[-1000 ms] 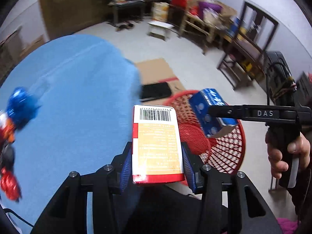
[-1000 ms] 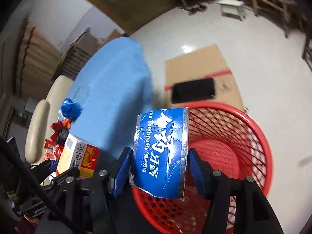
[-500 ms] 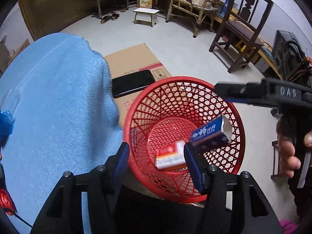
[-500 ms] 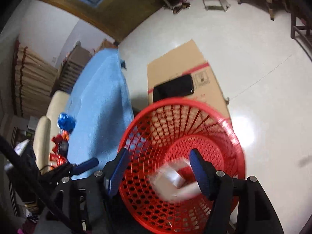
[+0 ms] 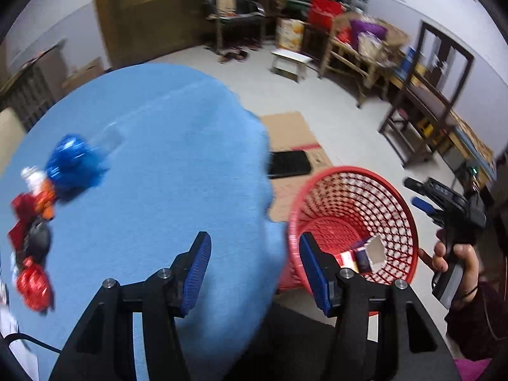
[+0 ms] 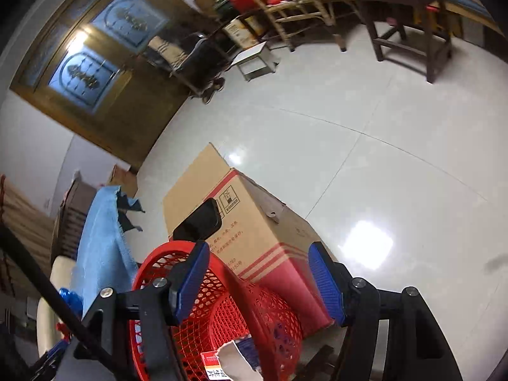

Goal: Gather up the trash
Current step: 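Move both tools back over the table toward the plastic bags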

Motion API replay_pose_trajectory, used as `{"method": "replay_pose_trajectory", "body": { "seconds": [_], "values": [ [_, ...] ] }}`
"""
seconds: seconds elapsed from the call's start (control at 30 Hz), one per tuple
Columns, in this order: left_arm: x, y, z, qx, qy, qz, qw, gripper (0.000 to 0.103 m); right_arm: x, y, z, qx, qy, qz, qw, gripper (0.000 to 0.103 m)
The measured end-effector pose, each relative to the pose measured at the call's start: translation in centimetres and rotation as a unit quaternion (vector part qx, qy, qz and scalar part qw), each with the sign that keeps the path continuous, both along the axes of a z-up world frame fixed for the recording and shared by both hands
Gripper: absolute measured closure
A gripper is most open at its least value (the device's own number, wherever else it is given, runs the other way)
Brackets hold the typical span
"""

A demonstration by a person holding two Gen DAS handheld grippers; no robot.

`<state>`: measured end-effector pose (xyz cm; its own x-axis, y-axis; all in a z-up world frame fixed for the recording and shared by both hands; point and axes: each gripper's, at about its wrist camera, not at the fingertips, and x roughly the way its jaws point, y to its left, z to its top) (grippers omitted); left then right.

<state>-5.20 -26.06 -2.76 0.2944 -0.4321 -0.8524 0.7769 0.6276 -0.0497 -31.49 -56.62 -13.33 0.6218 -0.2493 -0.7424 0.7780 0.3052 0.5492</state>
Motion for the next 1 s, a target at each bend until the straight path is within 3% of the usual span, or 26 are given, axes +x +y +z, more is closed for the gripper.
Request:
{"method": "replay_pose_trajectory", "body": {
  "seconds": [0.2,0.33,0.5,0.87,1.0],
  "values": [
    [1.8,5.1,0.9,-0.020,-0.002,0.072,0.9972,0.044,0.4,0.2,2.4,-0.077,0.060,-0.035,0.995,0.035],
    [2.5,8.2,0.7,-0.030,0.006,0.113,0.9931,0.044,0.4,0.4,1.4,-0.058,0.082,-0.043,0.994,0.035],
    [3.3,11.3,0.3,-0.030,0.011,0.154,0.9875,0.044,2.7,2.3,0.1,-0.024,0.078,-0.016,0.997,0.035],
    [4.4,19.2,0.3,-0.038,0.003,0.238,0.9706,0.044,12.1,4.9,-0.6,-0.038,0.067,0.052,0.996,0.035],
    [5.0,22.4,0.6,-0.046,-0.009,0.272,0.9611,0.044,11.7,5.5,0.0,-0.051,0.077,0.061,0.994,0.033]
  ]
}}
